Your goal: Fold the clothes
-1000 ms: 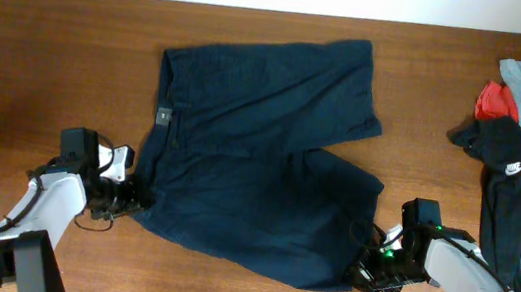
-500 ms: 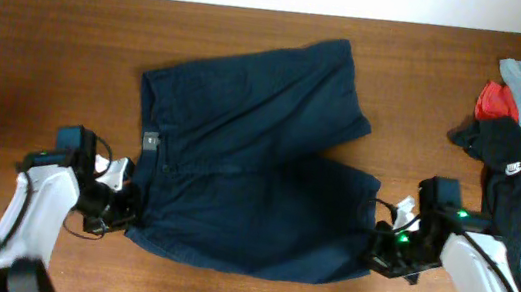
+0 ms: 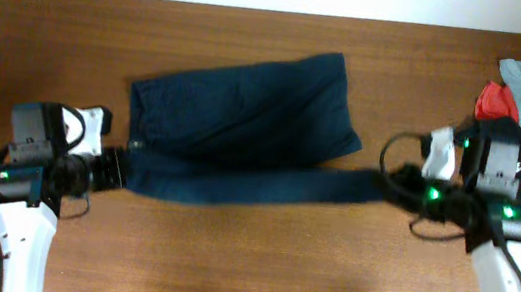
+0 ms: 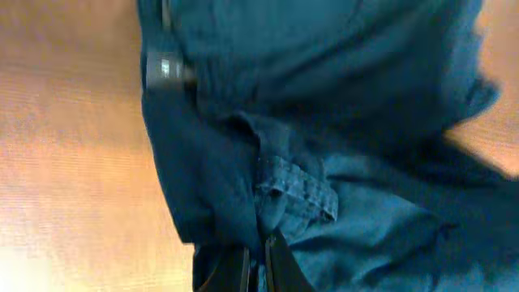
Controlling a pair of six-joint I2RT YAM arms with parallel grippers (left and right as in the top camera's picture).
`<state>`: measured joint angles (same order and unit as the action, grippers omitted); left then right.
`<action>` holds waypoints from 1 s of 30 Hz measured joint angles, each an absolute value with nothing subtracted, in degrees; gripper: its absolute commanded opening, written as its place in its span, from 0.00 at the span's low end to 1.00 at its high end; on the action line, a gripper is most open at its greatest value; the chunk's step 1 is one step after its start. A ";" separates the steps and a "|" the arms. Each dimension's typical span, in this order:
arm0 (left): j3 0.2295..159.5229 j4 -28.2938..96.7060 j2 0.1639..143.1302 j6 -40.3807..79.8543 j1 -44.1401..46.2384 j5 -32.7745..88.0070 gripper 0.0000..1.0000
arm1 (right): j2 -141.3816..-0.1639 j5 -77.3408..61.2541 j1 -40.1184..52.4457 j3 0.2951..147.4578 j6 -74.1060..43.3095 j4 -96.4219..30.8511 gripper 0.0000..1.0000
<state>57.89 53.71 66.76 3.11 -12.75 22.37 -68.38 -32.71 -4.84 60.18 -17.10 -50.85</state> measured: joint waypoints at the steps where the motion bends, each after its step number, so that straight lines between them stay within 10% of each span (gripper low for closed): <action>1: 58.13 52.14 66.81 3.73 -12.75 22.48 0.00 | -70.43 -33.87 -4.84 60.23 -18.17 -46.11 0.04; 17: 58.74 22.26 91.26 10.50 -12.29 26.96 0.00 | -104.01 -46.44 -4.49 60.25 -39.59 24.36 0.09; 30: 58.72 5.28 98.06 18.04 -12.38 24.77 0.01 | -114.32 -32.84 0.95 60.23 -44.71 40.38 0.11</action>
